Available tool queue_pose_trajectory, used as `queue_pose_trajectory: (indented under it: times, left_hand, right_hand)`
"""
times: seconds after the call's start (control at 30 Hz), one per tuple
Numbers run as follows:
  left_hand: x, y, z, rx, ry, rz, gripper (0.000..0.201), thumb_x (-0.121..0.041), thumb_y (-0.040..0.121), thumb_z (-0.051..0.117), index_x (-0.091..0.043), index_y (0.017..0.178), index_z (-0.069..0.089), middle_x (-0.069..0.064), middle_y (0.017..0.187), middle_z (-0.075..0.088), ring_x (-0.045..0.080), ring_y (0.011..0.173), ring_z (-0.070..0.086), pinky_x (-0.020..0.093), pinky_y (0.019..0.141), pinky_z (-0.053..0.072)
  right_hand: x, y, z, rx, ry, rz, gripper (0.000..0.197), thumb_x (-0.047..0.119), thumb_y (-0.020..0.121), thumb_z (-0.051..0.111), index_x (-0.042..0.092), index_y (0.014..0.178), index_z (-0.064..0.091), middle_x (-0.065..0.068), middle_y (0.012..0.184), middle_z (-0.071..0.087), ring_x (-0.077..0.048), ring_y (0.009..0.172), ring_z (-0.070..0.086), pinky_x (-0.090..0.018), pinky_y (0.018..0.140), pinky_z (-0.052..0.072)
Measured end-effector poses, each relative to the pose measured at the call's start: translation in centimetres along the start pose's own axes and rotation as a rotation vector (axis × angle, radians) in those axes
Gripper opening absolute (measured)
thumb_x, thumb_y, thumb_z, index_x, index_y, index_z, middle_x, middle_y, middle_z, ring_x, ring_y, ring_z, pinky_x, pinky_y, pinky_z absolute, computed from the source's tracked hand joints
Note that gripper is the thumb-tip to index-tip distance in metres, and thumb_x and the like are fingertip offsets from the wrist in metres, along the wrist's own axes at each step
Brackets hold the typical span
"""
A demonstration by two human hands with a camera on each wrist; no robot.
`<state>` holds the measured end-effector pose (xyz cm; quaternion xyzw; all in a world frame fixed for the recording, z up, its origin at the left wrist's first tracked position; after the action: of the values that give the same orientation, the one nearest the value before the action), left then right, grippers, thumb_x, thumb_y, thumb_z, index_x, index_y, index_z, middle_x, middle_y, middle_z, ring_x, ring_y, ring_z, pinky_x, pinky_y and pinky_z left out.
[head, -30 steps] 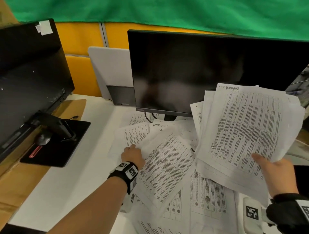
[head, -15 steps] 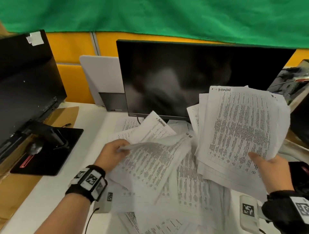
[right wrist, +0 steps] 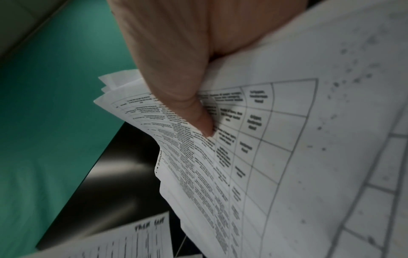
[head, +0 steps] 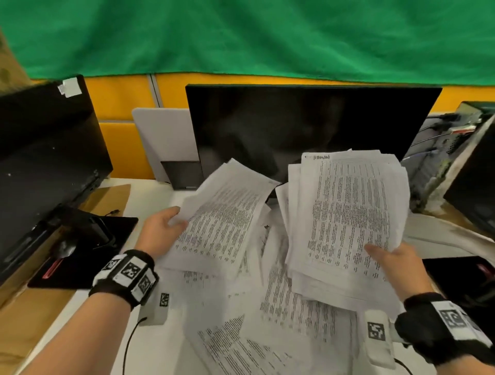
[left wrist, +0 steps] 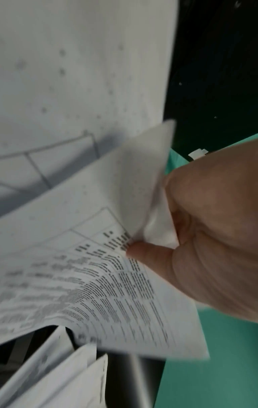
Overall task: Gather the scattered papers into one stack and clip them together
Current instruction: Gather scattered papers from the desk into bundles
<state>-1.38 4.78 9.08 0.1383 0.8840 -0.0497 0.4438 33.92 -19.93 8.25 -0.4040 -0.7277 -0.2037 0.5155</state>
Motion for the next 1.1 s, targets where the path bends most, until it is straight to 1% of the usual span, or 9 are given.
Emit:
queue_pose_trajectory:
  times: [0.1,0.27,0.43,0.53,0.67,0.83,0.9,1.0,1.1]
  left_hand:
    - [-2.1,-0.3,0.4,-0.045,0.034,0.147,0.026,-0.008,0.09,0.058,-0.033,0.084,0.064,-0.002,0.088,0.067,0.013,0.083,0.062,0.025,0.074,0.048]
    - [-6.1,-0.1,-1.9,-0.064,0.025,0.329,0.025,-0.005,0.09,0.057,-0.027,0.086,0.068,-0.008,0.086,0.067,-0.001,0.077,0.061,0.009,0.064,0.045]
    - [-10.9,-0.4,-6.3,-0.057,-0.281,0.35,0.039,0.003,0.087,0.059,-0.032,0.076,0.07,-0.025,0.067,0.07,-0.011,0.066,0.064,0.016,0.069,0.056]
    - [-12.3,0.4,-8.2,-0.082,-0.513,0.25,0.057,0.0,0.097,0.038,-0.025,0.062,0.075,-0.021,0.051,0.066,-0.009,0.052,0.063,0.017,0.059,0.051]
    - [-12.3,2.2,-8.4,-0.018,-0.6,0.183,0.033,0.009,0.086,0.053,0.001,0.117,0.062,-0.001,0.101,0.075,0.016,0.1,0.07,0.033,0.091,0.054]
    - [-10.2,2.5,-4.5,0.122,-0.612,-0.024,0.032,0.007,0.085,0.057,-0.005,0.115,0.062,0.012,0.119,0.066,0.026,0.11,0.063,0.045,0.102,0.045]
    - [-8.7,2.6,-2.5,0.13,-0.571,-0.081,0.038,0.008,0.083,0.06,0.002,0.121,0.059,0.019,0.123,0.063,0.033,0.113,0.061,0.049,0.104,0.043]
    - [-6.9,2.7,0.1,0.151,-0.471,-0.122,0.037,0.007,0.08,0.065,-0.002,0.116,0.061,0.02,0.121,0.064,0.037,0.112,0.061,0.051,0.101,0.045]
    - [-5.5,2.6,2.3,0.165,-0.464,-0.148,0.053,0.001,0.076,0.072,-0.012,0.123,0.052,0.011,0.122,0.064,0.031,0.109,0.062,0.052,0.098,0.047]
  right_hand:
    - [0.3,0.0,0.8,0.02,-0.014,-0.016,0.036,0.007,0.09,0.059,0.003,0.126,0.058,-0.018,0.117,0.065,-0.026,0.09,0.058,-0.031,0.076,0.046]
    - [0.3,0.4,1.8,0.022,-0.083,-0.027,0.034,0.008,0.09,0.058,-0.001,0.124,0.058,-0.019,0.107,0.065,-0.027,0.085,0.058,-0.029,0.071,0.046]
    - [0.6,0.9,1.6,0.014,-0.084,-0.033,0.034,0.008,0.09,0.058,-0.002,0.123,0.059,-0.021,0.113,0.065,-0.026,0.086,0.058,-0.026,0.068,0.045]
    - [1.3,0.9,1.5,0.072,-0.055,-0.041,0.037,0.009,0.09,0.059,0.001,0.126,0.056,-0.018,0.113,0.065,-0.025,0.085,0.058,-0.023,0.058,0.042]
    - [2.4,0.4,1.8,0.18,0.095,-0.04,0.036,0.01,0.089,0.061,0.005,0.125,0.058,-0.005,0.104,0.067,-0.009,0.081,0.06,-0.024,0.063,0.043]
    - [2.8,-0.5,2.8,0.385,0.336,0.03,0.05,0.034,0.073,0.072,0.014,0.118,0.063,-0.005,0.102,0.075,-0.026,0.097,0.069,-0.044,0.095,0.048]
    - [2.4,-0.8,3.4,0.445,0.432,0.087,0.056,0.043,0.069,0.073,0.016,0.117,0.063,-0.008,0.107,0.074,-0.028,0.097,0.071,-0.045,0.088,0.053]
    - [2.3,-1.3,4.4,0.481,0.533,0.178,0.028,0.032,0.092,0.053,0.018,0.114,0.063,-0.009,0.106,0.074,-0.026,0.093,0.072,-0.035,0.07,0.06]
    - [2.1,-1.6,5.2,0.495,0.557,0.23,0.027,0.032,0.096,0.049,0.018,0.114,0.063,-0.009,0.107,0.074,-0.026,0.095,0.072,-0.036,0.074,0.059]
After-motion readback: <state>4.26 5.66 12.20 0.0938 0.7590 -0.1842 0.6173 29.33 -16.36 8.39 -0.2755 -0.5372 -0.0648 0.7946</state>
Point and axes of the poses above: each hand's wrist, its own y-axis towards the middle knuckle, its own z-axis out of the palm, x = y × z, the point moved 2 cm from there along y, towards the middle knuckle
